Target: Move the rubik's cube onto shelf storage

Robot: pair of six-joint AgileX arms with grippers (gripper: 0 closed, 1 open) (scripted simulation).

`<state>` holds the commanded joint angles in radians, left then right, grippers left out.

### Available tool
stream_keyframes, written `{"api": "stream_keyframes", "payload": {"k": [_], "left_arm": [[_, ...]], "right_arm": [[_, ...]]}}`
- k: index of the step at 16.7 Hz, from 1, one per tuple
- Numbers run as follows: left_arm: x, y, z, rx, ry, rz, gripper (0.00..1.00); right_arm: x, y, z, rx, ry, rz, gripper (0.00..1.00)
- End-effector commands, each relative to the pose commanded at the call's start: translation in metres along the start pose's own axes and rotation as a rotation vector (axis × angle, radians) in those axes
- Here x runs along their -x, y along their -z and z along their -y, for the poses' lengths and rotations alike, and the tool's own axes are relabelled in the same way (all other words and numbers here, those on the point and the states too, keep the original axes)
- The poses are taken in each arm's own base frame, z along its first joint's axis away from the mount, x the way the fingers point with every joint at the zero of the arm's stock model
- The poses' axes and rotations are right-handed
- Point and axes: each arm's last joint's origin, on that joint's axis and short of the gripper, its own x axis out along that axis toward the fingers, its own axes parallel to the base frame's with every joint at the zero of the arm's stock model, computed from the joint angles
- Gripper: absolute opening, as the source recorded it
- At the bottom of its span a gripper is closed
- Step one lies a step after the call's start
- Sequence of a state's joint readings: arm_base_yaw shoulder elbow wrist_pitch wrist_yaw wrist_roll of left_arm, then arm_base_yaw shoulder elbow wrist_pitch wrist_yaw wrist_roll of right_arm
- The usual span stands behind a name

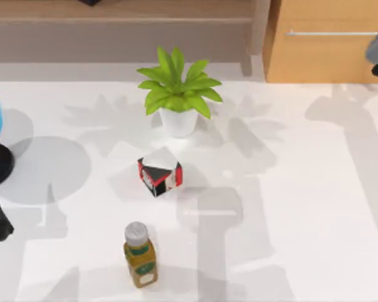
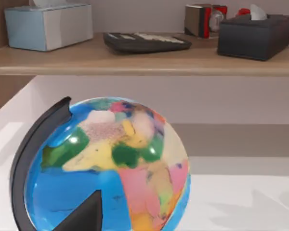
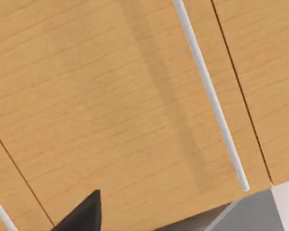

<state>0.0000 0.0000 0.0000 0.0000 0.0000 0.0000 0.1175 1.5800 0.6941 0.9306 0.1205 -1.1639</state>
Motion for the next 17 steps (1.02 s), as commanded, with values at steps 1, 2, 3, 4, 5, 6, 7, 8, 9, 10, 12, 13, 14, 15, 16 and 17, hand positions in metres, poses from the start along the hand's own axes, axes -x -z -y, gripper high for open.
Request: {"api": "stream_keyframes", "payload": {"k": [1, 2, 3, 4, 5, 6, 7, 8, 9, 10, 12, 13, 14, 15, 16, 17], "left_arm": [[0.0, 0.0, 0.0, 0.0, 0.0, 0.0, 1.0], [0.0, 0.0, 0.0, 0.0, 0.0, 0.0, 1.0], [0.0, 0.0, 0.0, 0.0, 0.0, 0.0, 1.0], [0.0, 0.0, 0.0, 0.0, 0.0, 0.0, 1.0], [0.0, 0.0, 0.0, 0.0, 0.0, 0.0, 1.0], [0.0, 0.0, 0.0, 0.0, 0.0, 0.0, 1.0], [0.0, 0.0, 0.0, 0.0, 0.0, 0.0, 1.0], [0.0, 0.0, 0.0, 0.0, 0.0, 0.0, 1.0], [0.0, 0.0, 0.0, 0.0, 0.0, 0.0, 1.0], [0.0, 0.0, 0.0, 0.0, 0.0, 0.0, 1.0], [0.0, 0.0, 0.0, 0.0, 0.0, 0.0, 1.0], [0.0, 0.0, 0.0, 0.0, 0.0, 0.0, 1.0], [0.0, 0.0, 0.0, 0.0, 0.0, 0.0, 1.0], [0.0, 0.0, 0.0, 0.0, 0.0, 0.0, 1.0], [0.0, 0.0, 0.0, 0.0, 0.0, 0.0, 1.0], [0.0, 0.0, 0.0, 0.0, 0.0, 0.0, 1.0]], "right_arm": [[-0.015, 0.002, -0.016, 0.061, -0.01, -0.006, 1.0], [-0.027, 0.005, -0.033, 0.118, -0.02, -0.012, 1.0], [-0.038, 0.007, -0.05, 0.17, -0.028, -0.017, 1.0], [-0.048, 0.01, -0.066, 0.218, -0.035, -0.021, 1.0], [-0.055, 0.013, -0.081, 0.261, -0.04, -0.025, 1.0], [-0.061, 0.015, -0.095, 0.298, -0.043, -0.027, 1.0], [-0.066, 0.017, -0.107, 0.33, -0.044, -0.029, 1.0], [-0.069, 0.019, -0.117, 0.356, -0.044, -0.031, 1.0], [-0.072, 0.02, -0.124, 0.375, -0.043, -0.032, 1.0], [-0.073, 0.021, -0.13, 0.389, -0.042, -0.032, 1.0], [-0.074, 0.021, -0.132, 0.396, -0.041, -0.033, 1.0], [-0.074, 0.021, -0.132, 0.396, -0.041, -0.033, 1.0], [-0.074, 0.021, -0.132, 0.396, -0.041, -0.033, 1.0], [-0.074, 0.021, -0.132, 0.396, -0.041, -0.033, 1.0], [-0.074, 0.023, -0.132, 0.396, -0.045, -0.038, 1.0], [-0.074, 0.023, -0.132, 0.396, -0.044, -0.036, 1.0]]}}
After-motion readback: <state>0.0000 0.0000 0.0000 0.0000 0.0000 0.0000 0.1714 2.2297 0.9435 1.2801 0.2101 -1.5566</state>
